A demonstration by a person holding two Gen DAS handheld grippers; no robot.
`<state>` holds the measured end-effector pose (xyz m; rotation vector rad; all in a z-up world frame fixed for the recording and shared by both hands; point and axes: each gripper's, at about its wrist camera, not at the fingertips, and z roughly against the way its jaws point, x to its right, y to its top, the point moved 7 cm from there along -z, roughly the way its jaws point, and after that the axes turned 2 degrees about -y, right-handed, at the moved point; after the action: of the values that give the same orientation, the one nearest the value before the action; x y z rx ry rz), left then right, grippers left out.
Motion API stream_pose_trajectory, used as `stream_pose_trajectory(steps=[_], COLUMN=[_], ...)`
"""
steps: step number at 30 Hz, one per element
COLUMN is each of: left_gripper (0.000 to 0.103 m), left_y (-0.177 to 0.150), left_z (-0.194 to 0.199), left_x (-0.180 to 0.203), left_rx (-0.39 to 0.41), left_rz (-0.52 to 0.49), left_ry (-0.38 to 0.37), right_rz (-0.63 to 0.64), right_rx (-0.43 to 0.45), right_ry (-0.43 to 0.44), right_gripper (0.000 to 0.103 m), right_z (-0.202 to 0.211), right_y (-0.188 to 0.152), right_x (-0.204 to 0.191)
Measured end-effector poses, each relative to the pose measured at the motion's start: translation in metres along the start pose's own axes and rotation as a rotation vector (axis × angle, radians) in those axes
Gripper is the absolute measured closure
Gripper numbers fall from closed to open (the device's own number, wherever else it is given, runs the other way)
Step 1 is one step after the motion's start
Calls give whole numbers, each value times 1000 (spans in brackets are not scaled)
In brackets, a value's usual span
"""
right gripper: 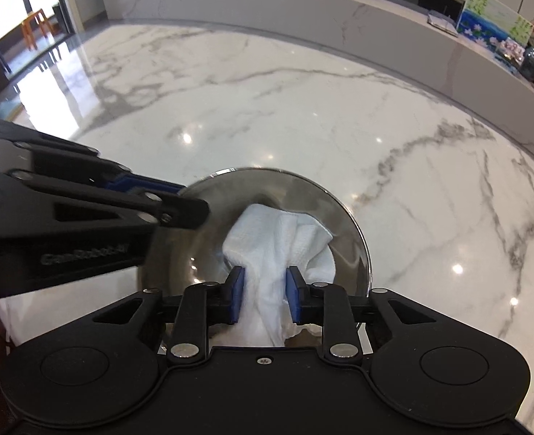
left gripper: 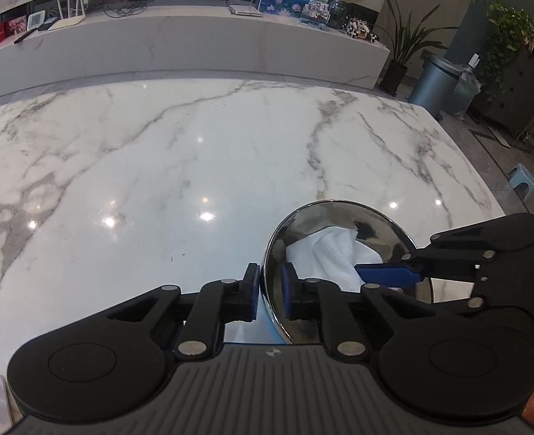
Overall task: Clean bowl
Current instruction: 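Tilt the bowl upright with the left tool while the right tool wipes the bowl bottom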
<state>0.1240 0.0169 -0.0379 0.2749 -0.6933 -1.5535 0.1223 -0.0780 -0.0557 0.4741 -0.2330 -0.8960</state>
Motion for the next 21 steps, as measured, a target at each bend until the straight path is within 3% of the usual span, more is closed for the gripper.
stream_pose_trajectory(steps=[8,14,21], left_gripper=[92,92,93], left_y=[-1,-1,-3], left_z=[-1,-1,-4], left_x=[-4,-2,-2], left_rx=[-6,-8,-24], left_rz=[16,12,3], left_ry=[-23,-18,-2], right_rz=[-50,-67,-34], right_rx=[5,-4,-18], right_ry=[56,186,172], right_gripper=[79,79,80], right_z=[-6,-1,-1], right_y=[2,4,2], right_x=[-4,-20,-24])
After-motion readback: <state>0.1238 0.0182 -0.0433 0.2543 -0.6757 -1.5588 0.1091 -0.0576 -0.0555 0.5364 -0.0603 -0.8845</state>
